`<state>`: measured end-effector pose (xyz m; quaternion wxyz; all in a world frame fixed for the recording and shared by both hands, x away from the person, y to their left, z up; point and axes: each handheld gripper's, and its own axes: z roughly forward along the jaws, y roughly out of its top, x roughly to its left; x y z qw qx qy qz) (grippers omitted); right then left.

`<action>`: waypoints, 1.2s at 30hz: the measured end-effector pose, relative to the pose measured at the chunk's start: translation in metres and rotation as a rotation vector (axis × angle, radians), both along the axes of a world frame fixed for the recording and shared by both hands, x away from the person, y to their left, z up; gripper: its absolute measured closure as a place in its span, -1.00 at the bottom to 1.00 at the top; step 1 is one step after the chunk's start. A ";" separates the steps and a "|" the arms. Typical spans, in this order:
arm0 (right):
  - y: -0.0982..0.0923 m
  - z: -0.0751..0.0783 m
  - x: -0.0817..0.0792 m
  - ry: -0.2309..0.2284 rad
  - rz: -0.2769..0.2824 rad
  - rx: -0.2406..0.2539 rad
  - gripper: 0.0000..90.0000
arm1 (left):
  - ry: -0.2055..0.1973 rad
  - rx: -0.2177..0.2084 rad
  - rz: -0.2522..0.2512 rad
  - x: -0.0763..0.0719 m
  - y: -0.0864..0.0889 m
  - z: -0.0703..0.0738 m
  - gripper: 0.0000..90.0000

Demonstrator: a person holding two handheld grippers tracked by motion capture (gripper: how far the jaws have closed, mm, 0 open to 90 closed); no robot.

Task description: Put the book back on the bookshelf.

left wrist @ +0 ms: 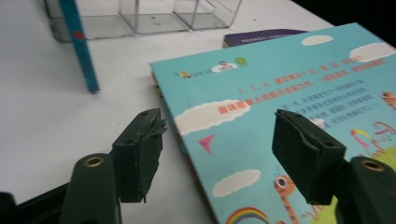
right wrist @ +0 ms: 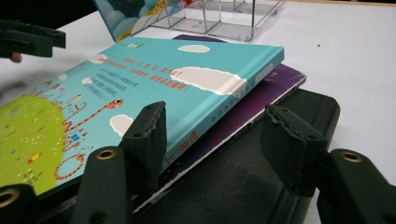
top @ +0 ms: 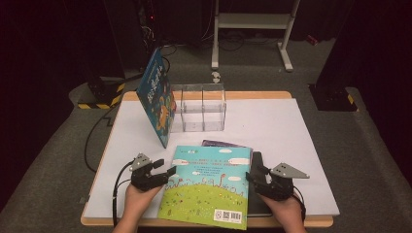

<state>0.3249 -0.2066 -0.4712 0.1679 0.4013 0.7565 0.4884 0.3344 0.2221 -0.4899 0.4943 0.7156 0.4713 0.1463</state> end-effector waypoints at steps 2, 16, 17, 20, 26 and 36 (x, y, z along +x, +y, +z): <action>0.002 0.000 0.000 -0.007 -0.013 -0.024 -0.08 | 0.002 -0.019 -0.017 -0.003 -0.002 -0.002 -0.27; 0.002 -0.006 0.001 0.030 -0.050 -0.022 -0.05 | 0.087 -0.060 -0.111 -0.008 -0.003 -0.011 -0.31; 0.002 -0.006 0.001 0.029 -0.049 -0.021 -0.05 | 0.090 -0.057 -0.114 -0.007 -0.002 -0.011 -0.31; 0.002 -0.005 0.001 0.026 -0.047 -0.020 -0.05 | 0.095 -0.059 -0.115 -0.007 -0.002 -0.011 -0.31; 0.002 -0.005 0.001 0.019 -0.038 -0.021 -0.05 | 0.097 -0.079 -0.103 -0.008 -0.002 -0.015 -0.31; 0.000 -0.005 0.000 0.014 -0.050 -0.028 -0.05 | 0.086 -0.044 -0.077 -0.009 -0.012 -0.009 -0.29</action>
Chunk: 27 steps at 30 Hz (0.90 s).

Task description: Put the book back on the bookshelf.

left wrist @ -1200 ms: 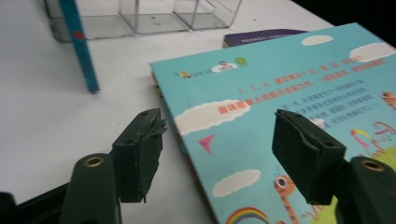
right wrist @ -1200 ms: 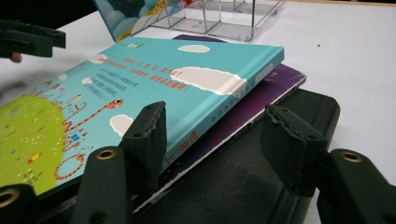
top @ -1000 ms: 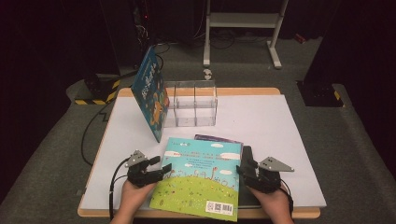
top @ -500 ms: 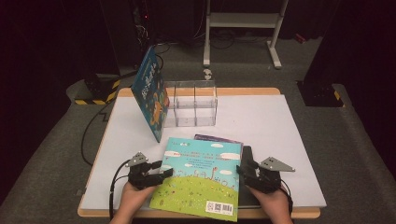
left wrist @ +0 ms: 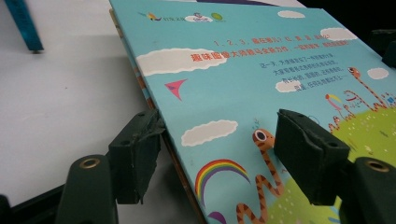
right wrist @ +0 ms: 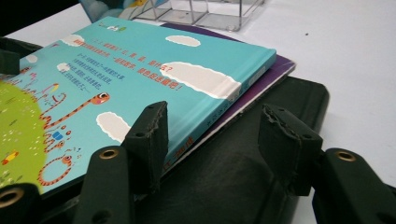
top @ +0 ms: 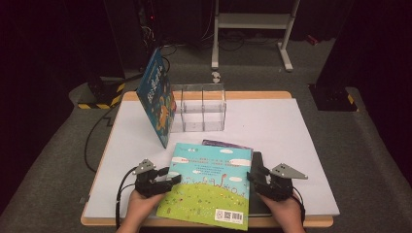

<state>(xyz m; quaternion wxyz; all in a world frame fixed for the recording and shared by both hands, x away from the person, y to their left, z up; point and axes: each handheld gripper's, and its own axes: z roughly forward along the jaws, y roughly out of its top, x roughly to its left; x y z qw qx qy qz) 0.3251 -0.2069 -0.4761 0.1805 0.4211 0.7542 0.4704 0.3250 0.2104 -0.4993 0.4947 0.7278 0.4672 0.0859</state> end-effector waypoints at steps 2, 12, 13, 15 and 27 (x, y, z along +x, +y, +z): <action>-0.003 0.000 -0.001 -0.001 -0.018 -0.004 -0.05 | -0.014 0.002 -0.007 0.000 -0.005 0.001 -0.29; -0.041 0.000 -0.006 0.026 -0.170 0.021 -0.06 | -0.074 0.006 -0.072 0.006 -0.045 0.005 -0.30; -0.040 0.001 -0.008 0.029 -0.176 0.013 -0.06 | -0.082 0.007 -0.077 0.007 -0.044 0.004 -0.30; -0.035 0.003 -0.011 0.047 -0.133 0.028 -0.23 | -0.075 0.005 -0.078 0.007 -0.043 0.003 -0.32; -0.021 -0.005 -0.010 0.146 -0.060 0.116 -0.47 | 0.018 -0.066 -0.122 0.007 -0.038 -0.003 -0.50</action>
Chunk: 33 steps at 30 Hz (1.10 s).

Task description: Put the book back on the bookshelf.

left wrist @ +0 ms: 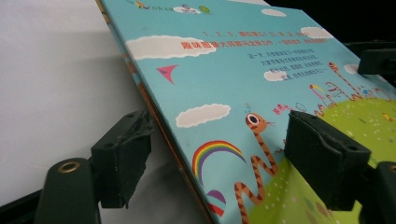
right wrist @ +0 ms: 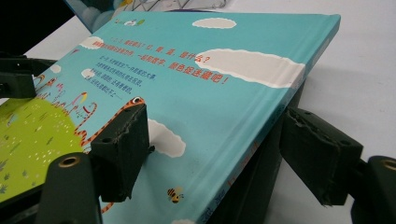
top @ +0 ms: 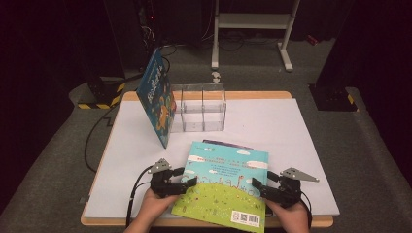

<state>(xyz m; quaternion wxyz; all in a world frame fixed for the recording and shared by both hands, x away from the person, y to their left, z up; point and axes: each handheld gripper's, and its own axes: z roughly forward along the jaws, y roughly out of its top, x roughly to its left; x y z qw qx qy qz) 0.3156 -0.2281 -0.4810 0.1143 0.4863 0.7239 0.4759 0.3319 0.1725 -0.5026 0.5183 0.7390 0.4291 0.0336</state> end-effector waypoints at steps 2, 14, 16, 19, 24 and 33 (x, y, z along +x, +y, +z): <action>0.000 0.000 0.000 0.002 -0.002 0.005 -0.46 | 0.007 -0.001 -0.003 0.000 0.000 0.000 -0.51; 0.002 0.005 0.007 0.036 -0.013 -0.012 -0.43 | -0.045 0.067 0.017 0.003 -0.006 0.006 -0.40; 0.001 0.007 0.014 0.033 -0.018 -0.018 -0.42 | -0.043 0.050 0.019 0.006 -0.007 0.004 -0.39; -0.001 0.008 0.025 0.038 -0.024 -0.024 -0.41 | -0.043 0.046 0.028 0.011 -0.011 0.004 -0.38; -0.005 0.008 0.042 0.026 -0.057 -0.055 -0.41 | -0.068 0.042 0.026 0.024 -0.017 0.007 -0.37; -0.014 -0.001 0.029 0.070 -0.018 0.035 -0.54 | 0.037 -0.056 0.016 0.024 -0.014 -0.003 -0.54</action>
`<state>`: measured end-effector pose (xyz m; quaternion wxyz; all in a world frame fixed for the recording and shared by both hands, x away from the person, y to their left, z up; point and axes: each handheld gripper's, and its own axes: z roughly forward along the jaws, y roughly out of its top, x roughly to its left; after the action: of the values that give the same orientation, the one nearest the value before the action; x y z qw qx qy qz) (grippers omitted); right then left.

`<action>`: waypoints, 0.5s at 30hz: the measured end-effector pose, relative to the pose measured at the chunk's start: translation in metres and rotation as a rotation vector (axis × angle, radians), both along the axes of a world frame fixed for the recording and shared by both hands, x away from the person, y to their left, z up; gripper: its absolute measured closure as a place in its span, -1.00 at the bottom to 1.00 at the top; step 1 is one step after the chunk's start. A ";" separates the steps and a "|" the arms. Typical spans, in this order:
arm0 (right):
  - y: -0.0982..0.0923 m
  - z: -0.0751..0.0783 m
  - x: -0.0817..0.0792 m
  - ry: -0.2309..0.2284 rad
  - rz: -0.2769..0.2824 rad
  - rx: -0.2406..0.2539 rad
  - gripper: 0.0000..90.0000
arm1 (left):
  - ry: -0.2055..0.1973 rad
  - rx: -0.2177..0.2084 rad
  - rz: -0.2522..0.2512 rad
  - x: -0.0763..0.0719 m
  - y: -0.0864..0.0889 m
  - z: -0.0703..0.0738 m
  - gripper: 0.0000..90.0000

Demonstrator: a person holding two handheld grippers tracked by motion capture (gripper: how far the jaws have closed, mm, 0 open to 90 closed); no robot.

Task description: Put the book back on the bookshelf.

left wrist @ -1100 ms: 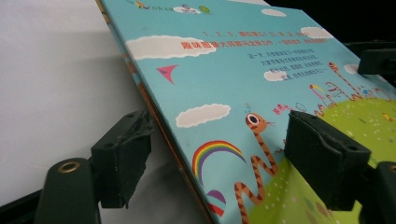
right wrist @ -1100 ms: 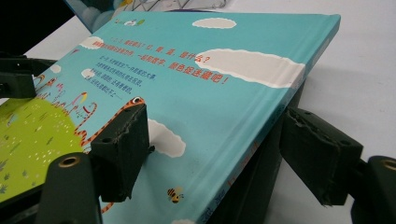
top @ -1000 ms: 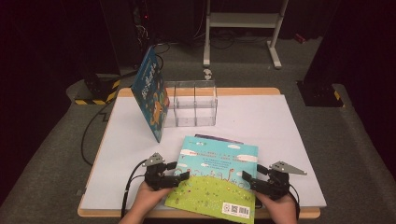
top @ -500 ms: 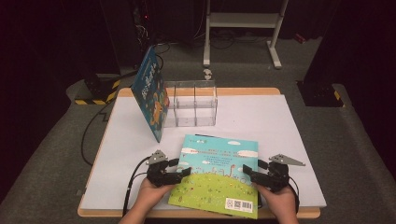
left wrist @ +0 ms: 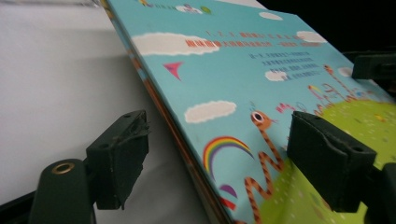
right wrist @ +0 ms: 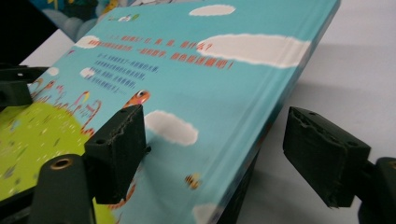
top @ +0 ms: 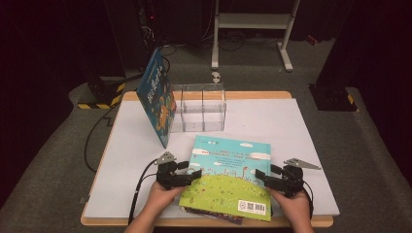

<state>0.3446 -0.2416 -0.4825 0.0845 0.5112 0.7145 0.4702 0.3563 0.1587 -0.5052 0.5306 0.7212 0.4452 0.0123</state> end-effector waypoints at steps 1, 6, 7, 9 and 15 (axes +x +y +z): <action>0.000 -0.001 -0.002 0.002 0.004 0.009 -0.56 | 0.006 -0.008 -0.007 0.001 -0.001 -0.001 -0.55; 0.006 -0.002 -0.006 0.011 0.027 0.008 -0.58 | -0.006 0.008 -0.026 0.000 -0.006 0.002 -0.53; 0.008 -0.002 -0.006 0.020 0.033 0.010 -0.58 | -0.006 0.013 -0.027 0.000 -0.006 0.003 -0.53; 0.009 -0.002 -0.006 0.040 0.025 0.013 -0.56 | -0.005 0.028 -0.032 0.000 -0.007 0.006 -0.52; 0.008 0.003 -0.007 0.045 0.005 0.010 -0.44 | -0.012 0.057 -0.045 0.001 -0.008 0.010 -0.52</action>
<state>0.3379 -0.2332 -0.4794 0.0648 0.5204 0.7149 0.4625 0.3575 0.1511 -0.4948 0.5126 0.7458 0.4252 0.0177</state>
